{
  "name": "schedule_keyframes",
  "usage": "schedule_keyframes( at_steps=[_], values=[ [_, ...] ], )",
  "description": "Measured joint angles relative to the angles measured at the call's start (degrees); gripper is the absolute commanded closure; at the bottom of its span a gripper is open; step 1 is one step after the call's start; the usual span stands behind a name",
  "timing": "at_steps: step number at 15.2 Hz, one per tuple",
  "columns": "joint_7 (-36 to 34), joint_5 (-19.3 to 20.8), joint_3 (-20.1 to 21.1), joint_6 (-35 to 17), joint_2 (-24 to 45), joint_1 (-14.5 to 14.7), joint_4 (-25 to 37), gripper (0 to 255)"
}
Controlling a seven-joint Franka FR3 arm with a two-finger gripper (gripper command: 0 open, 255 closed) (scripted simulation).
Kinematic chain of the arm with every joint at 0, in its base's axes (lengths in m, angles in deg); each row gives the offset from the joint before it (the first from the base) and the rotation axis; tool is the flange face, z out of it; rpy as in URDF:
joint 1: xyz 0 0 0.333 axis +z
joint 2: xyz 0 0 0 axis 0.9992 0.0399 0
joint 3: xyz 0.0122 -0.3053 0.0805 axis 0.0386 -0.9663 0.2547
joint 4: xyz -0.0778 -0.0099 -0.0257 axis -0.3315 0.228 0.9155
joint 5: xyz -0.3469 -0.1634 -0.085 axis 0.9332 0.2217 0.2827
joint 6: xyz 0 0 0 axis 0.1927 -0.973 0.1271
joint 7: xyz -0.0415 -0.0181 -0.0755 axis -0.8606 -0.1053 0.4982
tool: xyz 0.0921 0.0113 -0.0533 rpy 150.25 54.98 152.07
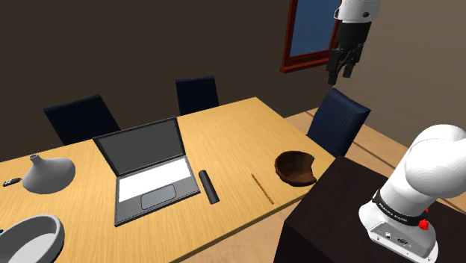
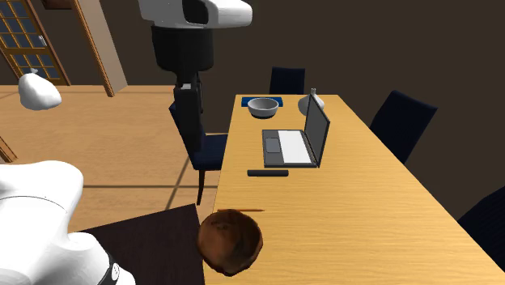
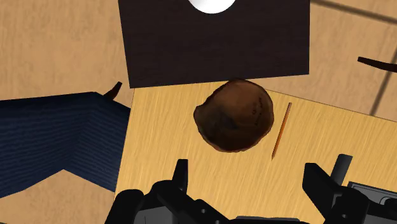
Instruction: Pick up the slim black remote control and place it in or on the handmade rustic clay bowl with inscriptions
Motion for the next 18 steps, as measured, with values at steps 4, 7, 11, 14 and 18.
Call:
schedule_keyframes(
  at_steps=[4, 7, 11, 14, 18],
  values=[
    [-2.3, -1.2, 1.8, -3.1, 0.7, 0.5, -2.3, 0],
    [-5.2, -2.8, 4.3, -8.0, 2.6, 1.2, -5.2, 0],
    [-9.4, -4.9, 7.9, -14.6, 5.6, 2.2, -8.4, 0],
    [-12.5, -6.1, 10.6, -19.8, 8.8, 2.9, -10.1, 0],
    [-16.7, -7.2, 14.2, -26.6, 15.0, 3.7, -10.3, 0]
  ],
)
